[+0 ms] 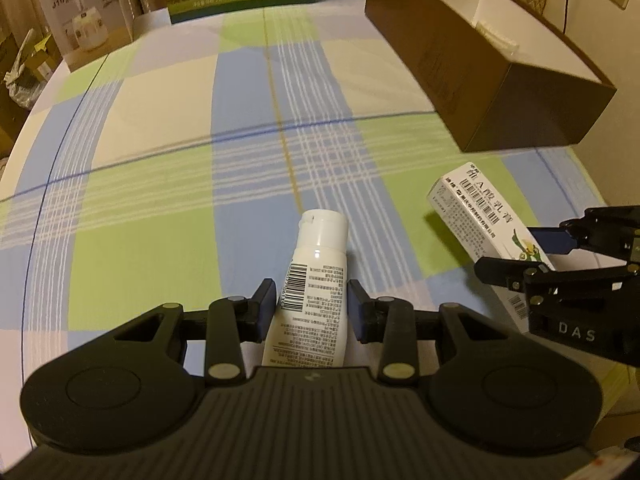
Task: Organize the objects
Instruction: 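Carry the tube and ointment box with both tools over the cardboard box, then open both tools to drop the tube and ointment box inside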
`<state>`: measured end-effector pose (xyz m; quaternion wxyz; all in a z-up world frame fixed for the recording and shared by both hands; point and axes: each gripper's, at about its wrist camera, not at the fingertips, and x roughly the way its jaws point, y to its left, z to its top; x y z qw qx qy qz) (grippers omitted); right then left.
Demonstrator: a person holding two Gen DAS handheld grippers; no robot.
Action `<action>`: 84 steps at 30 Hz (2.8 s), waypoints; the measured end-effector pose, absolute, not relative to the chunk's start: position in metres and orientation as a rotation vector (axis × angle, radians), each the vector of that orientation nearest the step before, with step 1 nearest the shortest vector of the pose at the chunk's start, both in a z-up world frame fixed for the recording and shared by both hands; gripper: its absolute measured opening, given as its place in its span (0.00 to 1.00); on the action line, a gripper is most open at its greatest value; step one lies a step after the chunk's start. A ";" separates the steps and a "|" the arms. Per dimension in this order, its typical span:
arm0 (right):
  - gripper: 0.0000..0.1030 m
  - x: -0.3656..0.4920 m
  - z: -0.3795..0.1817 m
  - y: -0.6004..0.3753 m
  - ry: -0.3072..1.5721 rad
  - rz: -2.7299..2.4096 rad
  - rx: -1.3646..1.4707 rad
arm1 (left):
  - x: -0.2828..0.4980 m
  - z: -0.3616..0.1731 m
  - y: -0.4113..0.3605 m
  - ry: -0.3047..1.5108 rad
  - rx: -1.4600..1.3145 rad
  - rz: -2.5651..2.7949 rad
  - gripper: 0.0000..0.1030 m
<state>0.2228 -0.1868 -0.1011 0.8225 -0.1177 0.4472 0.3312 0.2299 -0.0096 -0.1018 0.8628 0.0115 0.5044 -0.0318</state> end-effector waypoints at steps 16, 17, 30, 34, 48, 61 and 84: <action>0.34 0.251 -0.048 -0.202 0.858 0.694 -0.190 | 0.263 -0.055 -0.044 0.944 0.027 -0.126 0.32; 0.34 0.254 -0.044 -0.204 0.854 0.691 -0.184 | 0.266 -0.052 -0.047 0.939 0.027 -0.132 0.32; 0.34 0.298 -0.003 -0.243 0.798 0.626 -0.122 | 0.309 -0.019 -0.097 0.882 0.056 -0.183 0.32; 0.34 0.319 0.008 -0.257 0.777 0.603 -0.118 | 0.326 -0.009 -0.115 0.861 0.061 -0.200 0.32; 0.34 0.410 0.023 -0.290 0.767 0.553 -0.087 | 0.403 0.013 -0.183 0.834 0.055 -0.243 0.32; 0.34 0.484 0.006 -0.292 0.797 0.539 -0.115 | 0.485 -0.001 -0.216 0.887 0.045 -0.217 0.32; 0.34 0.571 -0.042 -0.285 0.902 0.522 -0.080 | 0.582 -0.047 -0.223 0.975 0.068 -0.133 0.32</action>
